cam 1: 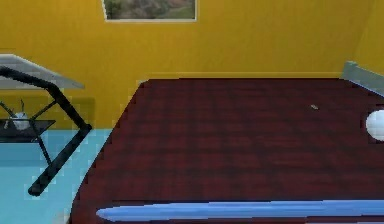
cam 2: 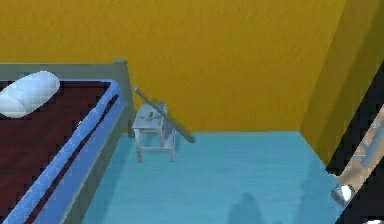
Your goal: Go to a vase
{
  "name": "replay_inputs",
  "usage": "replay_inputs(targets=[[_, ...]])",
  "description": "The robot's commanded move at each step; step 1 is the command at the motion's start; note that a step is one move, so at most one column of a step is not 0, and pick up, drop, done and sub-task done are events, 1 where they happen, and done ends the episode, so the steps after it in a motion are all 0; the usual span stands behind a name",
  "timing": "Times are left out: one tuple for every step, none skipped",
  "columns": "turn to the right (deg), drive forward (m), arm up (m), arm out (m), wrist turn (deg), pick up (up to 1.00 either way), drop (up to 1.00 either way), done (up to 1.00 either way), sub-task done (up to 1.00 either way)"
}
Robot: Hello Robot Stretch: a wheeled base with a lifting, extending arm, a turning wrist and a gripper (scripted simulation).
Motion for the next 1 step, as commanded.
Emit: replay_inputs(targets=[[45.0, 0.00, 0.00, 0.00, 0.0, 0.00, 0.00, 0.00, 0.00]])
